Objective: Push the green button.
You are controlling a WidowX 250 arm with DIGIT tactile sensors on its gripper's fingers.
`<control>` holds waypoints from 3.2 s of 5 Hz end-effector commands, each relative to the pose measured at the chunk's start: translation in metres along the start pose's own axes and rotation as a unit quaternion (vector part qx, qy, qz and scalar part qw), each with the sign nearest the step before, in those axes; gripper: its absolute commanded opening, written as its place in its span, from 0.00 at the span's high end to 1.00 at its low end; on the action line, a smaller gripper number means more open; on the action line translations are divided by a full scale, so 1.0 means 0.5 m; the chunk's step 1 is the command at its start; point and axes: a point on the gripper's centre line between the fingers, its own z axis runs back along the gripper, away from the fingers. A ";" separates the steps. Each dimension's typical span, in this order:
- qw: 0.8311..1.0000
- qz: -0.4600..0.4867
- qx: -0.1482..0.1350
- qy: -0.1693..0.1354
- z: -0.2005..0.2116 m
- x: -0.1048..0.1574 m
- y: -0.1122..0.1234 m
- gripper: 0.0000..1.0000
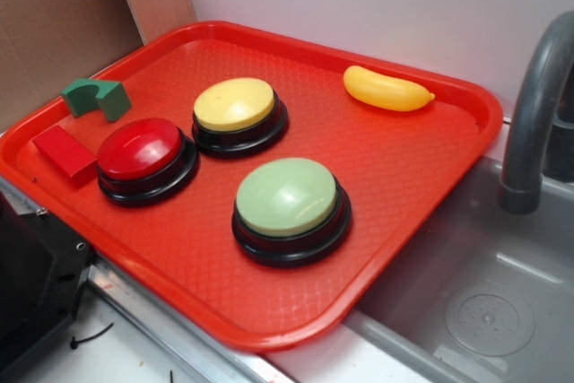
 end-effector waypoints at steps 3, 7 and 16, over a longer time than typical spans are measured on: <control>0.972 -0.229 0.039 -0.038 -0.183 0.099 -0.213 0.00; 0.940 -0.341 -0.009 0.019 -0.369 0.092 -0.244 0.00; 0.966 -0.256 0.006 0.023 -0.206 0.142 -0.241 0.00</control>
